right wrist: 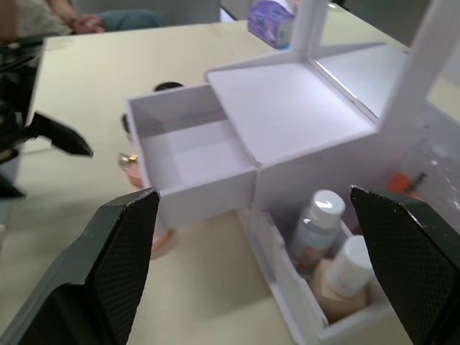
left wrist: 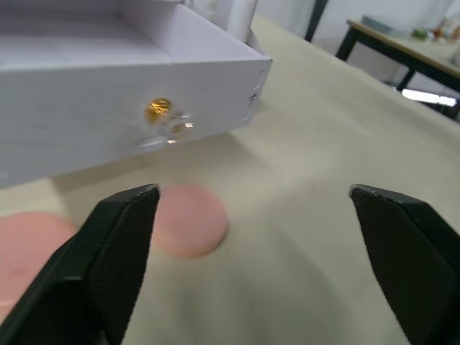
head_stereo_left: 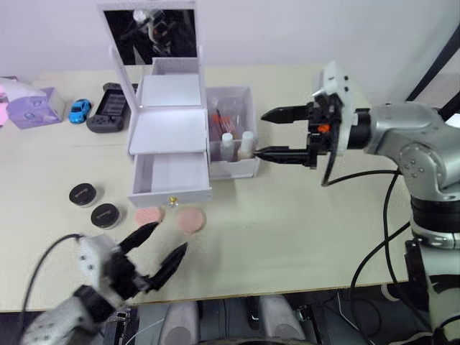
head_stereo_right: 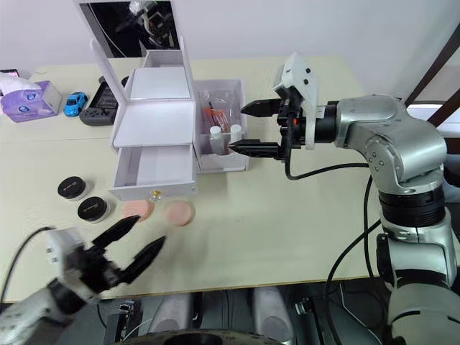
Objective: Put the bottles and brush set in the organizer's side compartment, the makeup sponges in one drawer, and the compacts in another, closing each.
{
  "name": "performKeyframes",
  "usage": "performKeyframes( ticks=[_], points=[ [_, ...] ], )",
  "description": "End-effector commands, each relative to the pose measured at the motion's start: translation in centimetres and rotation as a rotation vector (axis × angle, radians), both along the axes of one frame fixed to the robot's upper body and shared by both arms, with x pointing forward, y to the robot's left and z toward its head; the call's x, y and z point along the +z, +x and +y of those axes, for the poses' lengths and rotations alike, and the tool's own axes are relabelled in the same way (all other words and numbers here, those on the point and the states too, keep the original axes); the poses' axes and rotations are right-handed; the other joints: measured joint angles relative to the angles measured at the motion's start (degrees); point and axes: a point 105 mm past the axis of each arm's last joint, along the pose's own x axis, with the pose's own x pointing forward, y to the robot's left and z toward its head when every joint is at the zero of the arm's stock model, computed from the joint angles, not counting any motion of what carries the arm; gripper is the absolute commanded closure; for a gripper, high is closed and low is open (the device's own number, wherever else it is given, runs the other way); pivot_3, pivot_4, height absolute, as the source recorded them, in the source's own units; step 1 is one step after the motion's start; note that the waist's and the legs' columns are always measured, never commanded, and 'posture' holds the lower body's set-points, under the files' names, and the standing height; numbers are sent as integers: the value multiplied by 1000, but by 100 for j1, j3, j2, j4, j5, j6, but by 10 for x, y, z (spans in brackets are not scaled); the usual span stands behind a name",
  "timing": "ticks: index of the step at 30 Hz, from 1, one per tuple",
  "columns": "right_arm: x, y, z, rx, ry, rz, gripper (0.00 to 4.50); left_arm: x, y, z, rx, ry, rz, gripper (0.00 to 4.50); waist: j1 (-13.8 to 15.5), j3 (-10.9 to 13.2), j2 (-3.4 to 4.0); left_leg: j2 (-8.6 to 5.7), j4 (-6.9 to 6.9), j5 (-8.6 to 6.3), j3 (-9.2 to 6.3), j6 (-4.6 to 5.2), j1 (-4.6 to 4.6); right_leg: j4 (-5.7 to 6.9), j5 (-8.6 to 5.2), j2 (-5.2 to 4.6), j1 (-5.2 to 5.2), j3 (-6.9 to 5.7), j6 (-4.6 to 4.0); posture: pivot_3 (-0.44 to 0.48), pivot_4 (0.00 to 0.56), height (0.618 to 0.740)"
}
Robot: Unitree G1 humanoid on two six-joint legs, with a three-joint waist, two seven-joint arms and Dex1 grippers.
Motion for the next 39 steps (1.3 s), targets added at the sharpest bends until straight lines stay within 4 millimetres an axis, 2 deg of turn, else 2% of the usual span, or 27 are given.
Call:
performKeyframes(
  ticks=[1, 2, 5, 8, 10, 13, 15, 20, 23, 26, 28, 29, 30, 35, 38, 39],
  points=[
    [7, -1, -19, -20, 13, -123, 0, 26, 5, 46, -12, 95, -59, 43, -2, 2, 4, 0, 1, 0, 1, -1, 0, -5, 0, -1, 0, -1, 0, 0, 150, 739],
    [4, -1, -27, -42, 2, -165, 0, 34, 11, 62, -1, 127, -67, 43, 21, 3, 4, -1, 4, -1, 9, -1, -2, -12, 0, -8, -1, 0, 0, 0, 150, 739],
    [-7, 4, -57, -145, 8, -151, 0, 63, 35, 109, 26, 225, -83, 43, 25, 4, 1, -3, 12, 0, 10, -2, -12, -18, 0, -13, 3, -2, -1, 0, 150, 739],
    [-20, 6, -90, -250, -29, -137, 0, 87, 59, 138, 57, 279, -119, 43, -10, 6, 3, -8, 11, 1, 46, -2, -14, -26, 1, -32, 4, 8, -3, 0, 150, 739],
    [-29, 5, -112, -325, -50, -112, 0, 96, 72, 153, 78, 298, -132, 43, -28, 2, 2, -8, 3, 0, 75, -2, -13, -26, 18, -40, 21, 22, -28, 0, 150, 739],
    [-39, 5, -141, -449, -45, -96, 0, 94, 88, 168, 93, 329, -120, 43, -31, 1, 2, -7, -6, -7, 78, 7, -11, -16, 19, -32, 12, 25, -27, 0, 150, 739],
    [-43, 4, -152, -490, -40, -105, 0, 92, 95, 174, 96, 332, -116, 43, -36, 1, 4, -1, -13, -18, 81, 28, -2, -3, 16, -23, 10, 26, -21, 0, 150, 739],
    [-48, 3, -166, -574, -53, -120, 0, 88, 107, 180, 93, 342, -118, 43, -32, 1, 2, 23, -33, -19, 76, 32, 10, 20, 17, 7, -5, 25, -20, 0, 150, 739],
    [-53, 12, -178, -694, -101, -105, 0, 87, 112, 178, 76, 336, -123, 43, -22, 1, 2, 21, -33, -18, 78, 32, 21, 23, 19, 2, 3, 27, -23, 0, 150, 739],
    [-56, 6, -170, -634, -115, -91, 0, 86, 113, 171, 46, 323, -126, 43, -33, 2, 3, 19, -22, -18, 75, 31, 20, 22, 19, -6, 15, 24, -24, 0, 150, 740],
    [-52, 8, -163, -614, -70, -53, 0, 85, 110, 168, 28, 315, -121, 43, -80, 5, 14, 10, -18, -18, 50, 32, 25, 14, 18, -15, 44, 4, -20, 0, 150, 740],
    [-48, 10, -158, -599, -61, -56, 0, 84, 108, 167, 26, 311, -120, 43, -62, 10, 17, -6, 1, -16, -15, 29, 22, 23, -3, -38, 79, -65, 6, 0, 150, 740],
    [-45, 11, -154, -584, -58, -60, 0, 84, 106, 167, 26, 310, -119, 43, -39, 13, 21, 0, -6, -17, -3, 28, 21, 12, -1, -35, 72, -60, 1, 0, 150, 740],
    [-32, 25, -142, -539, -18, -62, 0, 78, 86, 164, 37, 300, -95, 43, -55, 13, 23, 13, -7, -17, 22, 29, 27, 17, 5, -19, 57, -29, -7, 0, 150, 740],
    [-35, 25, -128, -429, -94, -126, 0, 76, 74, 161, 58, 286, -92, 43, -29, 17, 23, 13, -10, -17, 33, 29, 33, 16, 5, -21, 56, -18, -8, 0, 150, 740],
    [-35, 26, -124, -411, -100, -145, 0, 75, 71, 160, 63, 285, -90, 43, -60, 18, 27, -1, -22, -17, 3, 29, 4, 8, 5, -37, 84, -45, -7, 0, 150, 740]
  ],
)
